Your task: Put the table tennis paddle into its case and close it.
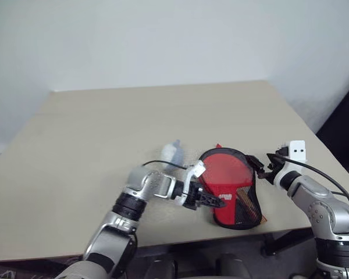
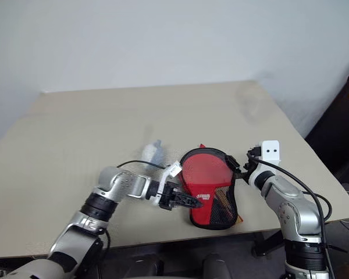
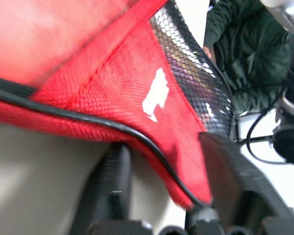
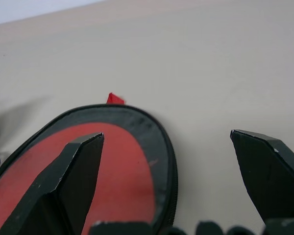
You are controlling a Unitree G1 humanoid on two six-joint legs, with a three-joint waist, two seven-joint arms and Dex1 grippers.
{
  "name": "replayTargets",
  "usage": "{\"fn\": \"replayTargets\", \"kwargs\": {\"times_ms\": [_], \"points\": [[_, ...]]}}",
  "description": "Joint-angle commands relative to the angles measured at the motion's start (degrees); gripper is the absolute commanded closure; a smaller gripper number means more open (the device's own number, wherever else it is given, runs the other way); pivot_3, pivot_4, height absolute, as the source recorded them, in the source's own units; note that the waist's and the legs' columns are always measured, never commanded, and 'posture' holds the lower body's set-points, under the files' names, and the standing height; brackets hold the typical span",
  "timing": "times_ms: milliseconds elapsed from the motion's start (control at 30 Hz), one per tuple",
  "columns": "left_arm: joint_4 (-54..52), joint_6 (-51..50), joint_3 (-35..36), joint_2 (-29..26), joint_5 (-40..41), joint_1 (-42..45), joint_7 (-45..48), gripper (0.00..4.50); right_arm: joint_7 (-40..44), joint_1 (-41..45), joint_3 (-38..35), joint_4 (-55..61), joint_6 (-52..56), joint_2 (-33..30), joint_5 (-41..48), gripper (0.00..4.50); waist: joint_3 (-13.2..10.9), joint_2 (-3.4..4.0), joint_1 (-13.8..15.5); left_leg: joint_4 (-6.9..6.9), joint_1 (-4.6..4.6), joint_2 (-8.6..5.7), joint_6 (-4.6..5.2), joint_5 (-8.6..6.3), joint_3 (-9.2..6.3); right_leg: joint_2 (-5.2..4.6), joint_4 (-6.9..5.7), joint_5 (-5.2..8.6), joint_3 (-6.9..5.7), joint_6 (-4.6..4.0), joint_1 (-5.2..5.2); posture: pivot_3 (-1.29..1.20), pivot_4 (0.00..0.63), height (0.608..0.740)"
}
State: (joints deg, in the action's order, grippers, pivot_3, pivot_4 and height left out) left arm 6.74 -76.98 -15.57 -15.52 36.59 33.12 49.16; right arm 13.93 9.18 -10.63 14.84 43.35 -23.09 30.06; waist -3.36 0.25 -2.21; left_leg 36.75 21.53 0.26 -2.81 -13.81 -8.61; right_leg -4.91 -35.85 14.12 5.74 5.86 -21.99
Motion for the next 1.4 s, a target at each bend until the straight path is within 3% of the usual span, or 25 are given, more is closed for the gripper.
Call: {"fn": "replayTargets", "kwargs": {"times_ms": [33,67,300,433,533,733,967,1233,1400], "points": [[-7.7,3.1,-1.1,-3.9,1.5,-0.8,3.9,1.01,0.2,1.9,-1.3,0.6,-1.8,0.1,-0.6,0.00,0.0,0.01,-0.3,-0.01,0.00,0.00,0.00,0.00,0.01,0.00,0.01,0.00,0.01,0.00,0.00,0.00,0.000,0.740],[-10.0,5.3,-1.5,-5.7,0.8,-1.4,4.9,0.72,0.4,2.1,-1.3,0.3,-2.1,0.2,-0.7,0.00,0.0,0.01,-0.5,-0.01,0.01,0.00,0.00,0.00,0.00,0.00,0.02,0.00,0.01,0.00,0.01,0.00,0.000,0.740],[-15.6,16.1,2.2,-8.4,1.4,-3.8,7.1,0.72,2.2,3.3,-1.0,-1.0,-4.0,0.1,-1.2,0.00,0.0,0.02,-0.5,-0.02,0.02,0.00,0.00,0.00,0.01,0.00,0.03,0.00,0.02,0.00,0.00,0.00,0.000,0.740],[-13.6,21.3,0.4,-9.3,-4.6,-5.1,3.3,0.72,5.4,3.6,1.6,-1.1,-4.0,-1.0,-1.5,0.00,0.0,0.03,-0.5,-0.04,-0.02,0.00,0.00,0.00,0.02,0.00,0.03,0.00,0.03,0.00,0.00,0.00,0.000,0.740],[-12.7,23.5,4.1,-10.7,-5.2,-5.2,2.5,0.72,7.5,3.4,4.6,-0.6,-3.6,-2.0,-2.7,0.00,0.0,0.04,-0.7,-0.09,-0.01,0.01,0.00,0.00,0.03,0.01,0.03,0.00,0.05,0.00,-0.05,0.00,0.000,0.740],[-5.1,26.8,12.3,-12.3,-5.3,-1.0,-0.2,0.72,12.2,3.9,10.9,0.7,-1.6,-0.7,-2.1,0.00,0.0,0.03,-0.6,-0.08,0.02,0.03,0.01,0.00,0.02,0.03,0.02,0.00,0.04,0.00,-0.09,0.00,0.000,0.740],[3.5,35.9,13.2,-10.9,-12.0,3.3,-4.5,0.72,11.1,7.2,20.4,-9.5,-4.0,1.9,-11.5,0.00,0.0,0.02,-0.5,-0.07,0.00,0.02,0.00,0.01,0.01,0.02,0.02,-0.01,0.03,0.00,-0.06,0.00,0.000,0.740],[18.8,41.4,12.2,-8.7,-21.0,7.0,-12.8,0.72,11.7,6.5,21.9,-11.0,-5.4,2.8,-14.5,0.00,0.0,-0.12,-0.5,-0.08,-0.09,0.02,-0.01,0.01,-0.03,0.03,0.03,-0.02,0.01,0.01,0.05,0.00,0.000,0.740],[18.8,48.7,11.7,-9.1,-23.7,5.7,-11.3,0.72,12.3,6.3,21.9,-10.9,-5.3,3.4,-15.2,0.00,0.1,-0.16,-0.6,-0.10,-0.12,0.02,-0.02,0.02,-0.04,0.03,0.02,-0.02,-0.01,0.01,0.06,0.00,0.000,0.740]]}}
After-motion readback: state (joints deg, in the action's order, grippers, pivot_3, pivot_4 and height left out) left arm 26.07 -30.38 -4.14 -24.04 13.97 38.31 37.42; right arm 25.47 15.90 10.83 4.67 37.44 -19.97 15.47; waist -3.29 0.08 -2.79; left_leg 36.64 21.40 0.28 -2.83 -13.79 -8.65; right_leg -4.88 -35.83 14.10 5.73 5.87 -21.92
